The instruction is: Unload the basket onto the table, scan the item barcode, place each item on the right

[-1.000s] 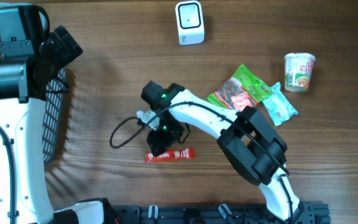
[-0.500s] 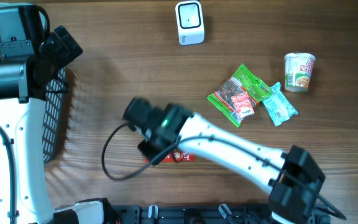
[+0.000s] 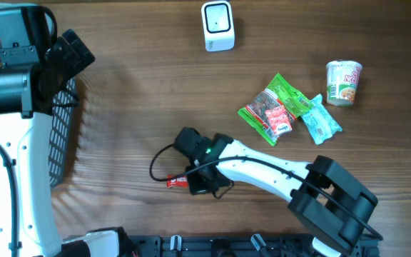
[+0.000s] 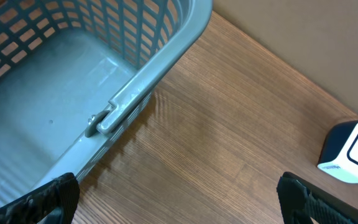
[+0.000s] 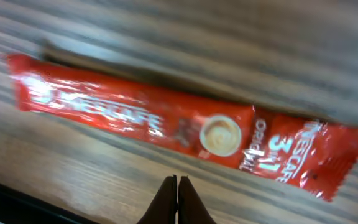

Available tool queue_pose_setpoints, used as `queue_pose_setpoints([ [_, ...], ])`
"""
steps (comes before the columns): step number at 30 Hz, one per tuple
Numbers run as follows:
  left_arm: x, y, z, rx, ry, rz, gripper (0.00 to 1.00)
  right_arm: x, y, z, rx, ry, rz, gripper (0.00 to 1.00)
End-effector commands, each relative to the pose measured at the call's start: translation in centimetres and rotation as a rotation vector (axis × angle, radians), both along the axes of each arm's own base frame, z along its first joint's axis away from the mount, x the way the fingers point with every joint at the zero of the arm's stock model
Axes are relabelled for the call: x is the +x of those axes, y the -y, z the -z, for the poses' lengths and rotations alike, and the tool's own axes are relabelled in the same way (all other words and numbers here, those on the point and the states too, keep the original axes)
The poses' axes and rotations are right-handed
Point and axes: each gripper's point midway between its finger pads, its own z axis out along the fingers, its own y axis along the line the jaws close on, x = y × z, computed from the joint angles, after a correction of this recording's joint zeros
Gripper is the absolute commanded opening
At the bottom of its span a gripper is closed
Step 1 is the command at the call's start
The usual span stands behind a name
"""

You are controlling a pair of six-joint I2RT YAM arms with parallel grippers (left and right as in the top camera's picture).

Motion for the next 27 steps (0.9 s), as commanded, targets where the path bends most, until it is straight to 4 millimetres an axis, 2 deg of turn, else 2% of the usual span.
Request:
queue_pose_setpoints([
  [1,-0.1,-0.3,-0.5,0.013,0.010,-0.004,1.00,-1.9,0.7,1.0,-0.069,-0.128,0.232,0.04],
  [4,-0.1,-0.3,-0.5,0.013,0.010,-0.004,1.00,-1.1,0.5,1.2,-0.081,-0.112,0.328,0.04],
  [8,-0.1,-0.3,-0.5,0.013,0.010,-0.004,1.00,1.6,0.0,1.4,-0.046,-0.016,0.389,0.04],
  [12,-0.1,-0.3,-0.5,0.013,0.010,-0.004,1.00,1.7,0.9,1.8,-0.102,-0.036,0.533,0.04],
  [13,-0.1,-0.3,-0.5,0.013,0.010,-0.004,1.00,2.5,1.1,1.9,-0.109,0.003,0.590,0.04],
  [16,-0.1,-0.3,-0.5,0.013,0.010,-0.004,1.00,5.5,0.8,1.9,-0.077,0.154,0.618,0.04],
  [21,-0.1,-0.3,-0.5,0.013,0.010,-0.004,1.00,8.9,0.3,1.5,-0.030,0.331,0.612,0.04],
  [25,-0.1,-0.3,-0.5,0.013,0.010,-0.004,1.00,10.3,-2.2,2.5,0.062,0.375,0.512,0.04],
  [27,-0.1,-0.3,-0.5,0.013,0.010,-0.004,1.00,10.9,-5.6,2.3,0.203,0.434,0.251,0.04],
])
